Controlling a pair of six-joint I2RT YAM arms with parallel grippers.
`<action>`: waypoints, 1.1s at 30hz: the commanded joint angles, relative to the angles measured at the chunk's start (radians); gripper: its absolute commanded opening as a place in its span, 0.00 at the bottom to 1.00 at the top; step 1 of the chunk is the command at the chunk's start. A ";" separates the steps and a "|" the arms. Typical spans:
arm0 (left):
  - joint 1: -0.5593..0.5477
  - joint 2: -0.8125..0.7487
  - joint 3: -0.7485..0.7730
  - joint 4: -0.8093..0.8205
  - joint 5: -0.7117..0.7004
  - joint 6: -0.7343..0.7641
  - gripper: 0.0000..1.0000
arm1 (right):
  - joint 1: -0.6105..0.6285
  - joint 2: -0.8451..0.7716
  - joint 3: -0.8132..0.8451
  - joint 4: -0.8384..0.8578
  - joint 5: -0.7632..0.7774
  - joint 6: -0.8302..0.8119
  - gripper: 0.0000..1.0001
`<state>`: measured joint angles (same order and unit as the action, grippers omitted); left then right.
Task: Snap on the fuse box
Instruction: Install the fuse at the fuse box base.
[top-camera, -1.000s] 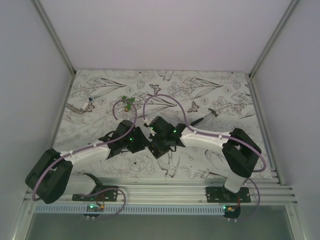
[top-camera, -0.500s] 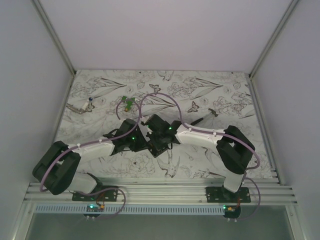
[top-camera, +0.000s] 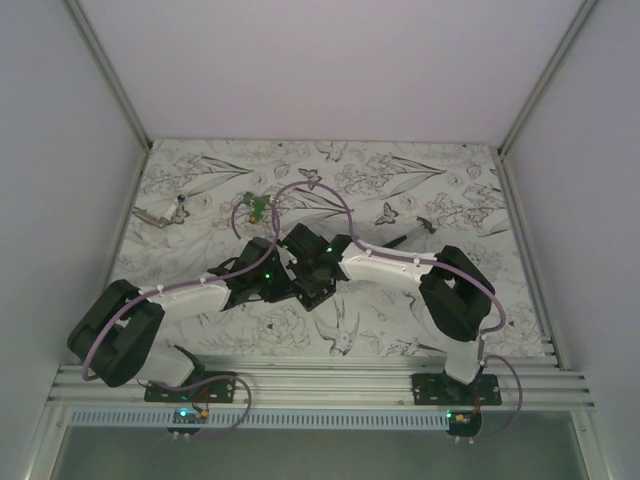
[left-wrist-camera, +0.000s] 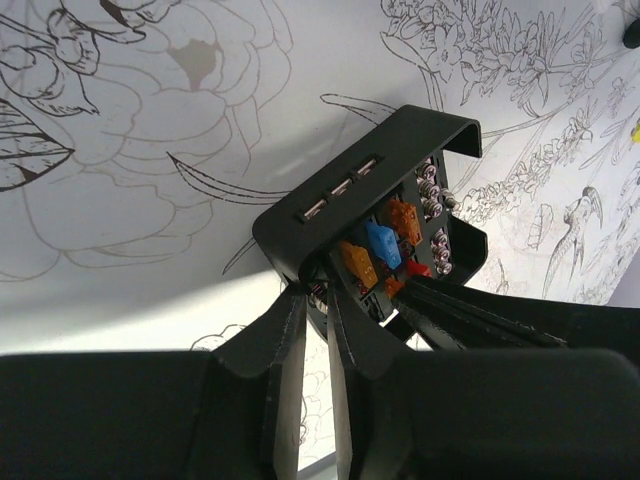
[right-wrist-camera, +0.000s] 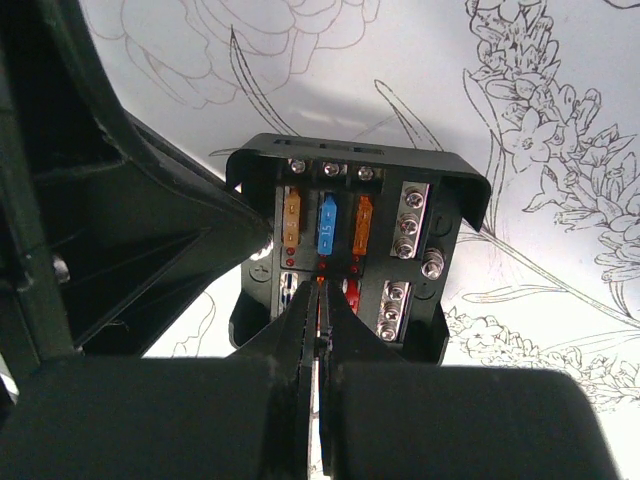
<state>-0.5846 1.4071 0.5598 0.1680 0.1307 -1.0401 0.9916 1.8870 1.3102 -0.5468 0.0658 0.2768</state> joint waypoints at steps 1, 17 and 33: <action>-0.018 0.017 -0.002 0.024 0.014 -0.013 0.16 | 0.012 0.147 -0.027 -0.070 0.057 -0.016 0.00; -0.015 -0.104 -0.067 0.018 -0.005 -0.015 0.28 | 0.039 -0.085 -0.067 0.007 0.018 -0.023 0.06; -0.033 -0.066 -0.063 0.015 0.034 -0.028 0.30 | 0.038 -0.158 -0.119 0.033 0.006 0.009 0.12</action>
<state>-0.6014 1.3197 0.4885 0.1867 0.1493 -1.0622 1.0233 1.7378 1.1870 -0.5343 0.0929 0.2737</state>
